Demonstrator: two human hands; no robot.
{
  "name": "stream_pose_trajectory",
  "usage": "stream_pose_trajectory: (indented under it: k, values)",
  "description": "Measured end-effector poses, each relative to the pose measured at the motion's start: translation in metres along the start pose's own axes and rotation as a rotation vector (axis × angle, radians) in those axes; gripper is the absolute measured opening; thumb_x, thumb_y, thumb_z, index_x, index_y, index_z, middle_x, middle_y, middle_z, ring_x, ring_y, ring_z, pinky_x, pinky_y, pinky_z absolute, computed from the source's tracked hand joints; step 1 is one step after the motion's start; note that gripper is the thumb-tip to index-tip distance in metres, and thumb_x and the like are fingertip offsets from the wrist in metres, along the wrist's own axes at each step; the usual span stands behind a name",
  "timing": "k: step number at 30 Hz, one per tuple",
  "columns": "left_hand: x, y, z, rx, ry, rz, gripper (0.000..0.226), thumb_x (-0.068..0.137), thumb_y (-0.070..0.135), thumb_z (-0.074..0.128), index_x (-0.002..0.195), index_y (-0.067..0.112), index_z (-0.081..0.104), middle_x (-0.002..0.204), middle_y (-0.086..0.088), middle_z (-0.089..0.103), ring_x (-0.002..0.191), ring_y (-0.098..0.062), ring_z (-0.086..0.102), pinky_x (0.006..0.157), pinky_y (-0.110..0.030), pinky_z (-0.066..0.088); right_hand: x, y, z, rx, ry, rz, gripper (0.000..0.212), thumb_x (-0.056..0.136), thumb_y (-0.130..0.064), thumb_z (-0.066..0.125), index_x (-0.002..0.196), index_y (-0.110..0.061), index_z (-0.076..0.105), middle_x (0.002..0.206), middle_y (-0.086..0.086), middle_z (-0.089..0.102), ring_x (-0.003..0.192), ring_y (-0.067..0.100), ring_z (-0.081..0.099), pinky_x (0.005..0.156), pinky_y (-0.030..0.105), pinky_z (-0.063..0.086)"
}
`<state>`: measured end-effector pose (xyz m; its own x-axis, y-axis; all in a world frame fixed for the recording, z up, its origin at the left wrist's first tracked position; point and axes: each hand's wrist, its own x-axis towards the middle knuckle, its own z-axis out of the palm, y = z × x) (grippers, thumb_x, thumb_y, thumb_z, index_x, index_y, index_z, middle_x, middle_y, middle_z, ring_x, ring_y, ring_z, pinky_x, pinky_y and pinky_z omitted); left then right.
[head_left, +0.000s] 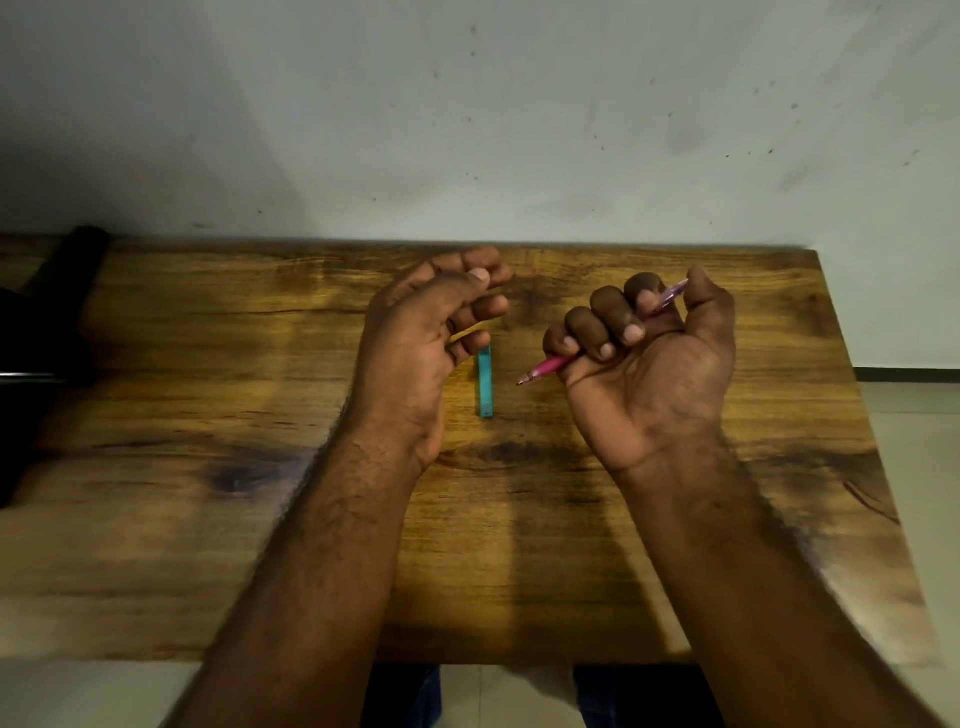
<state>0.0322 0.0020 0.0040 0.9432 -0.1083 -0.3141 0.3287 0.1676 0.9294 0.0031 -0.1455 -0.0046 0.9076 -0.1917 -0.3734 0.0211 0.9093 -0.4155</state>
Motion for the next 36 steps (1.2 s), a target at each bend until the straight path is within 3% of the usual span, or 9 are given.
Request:
stream_pose_trajectory:
  k: [32, 36]
  values:
    - [-0.0001, 0.0014, 0.0009, 0.005, 0.006, -0.014, 0.022, 0.099, 0.019, 0.055, 0.105, 0.025, 0.076, 0.112, 0.002, 0.081, 0.101, -0.016, 0.073, 0.088, -0.037, 0.052, -0.0018, -0.0002, 0.002, -0.013, -0.003, -0.007, 0.048, 0.103, -0.048, 0.034, 0.067, -0.018, 0.044, 0.053, -0.005, 0.03, 0.054, 0.013, 0.021, 0.06, 0.032, 0.03]
    - [-0.0006, 0.0015, 0.0015, 0.004, 0.004, -0.012, 0.022, 0.098, 0.02, 0.056, 0.106, 0.024, 0.076, 0.113, 0.001, 0.081, 0.101, -0.016, 0.073, 0.088, -0.037, 0.052, -0.0016, 0.0014, 0.0026, -0.017, 0.011, -0.004, 0.053, 0.106, -0.055, 0.034, 0.07, -0.018, 0.048, 0.053, -0.006, 0.03, 0.054, 0.012, 0.022, 0.06, 0.031, 0.03]
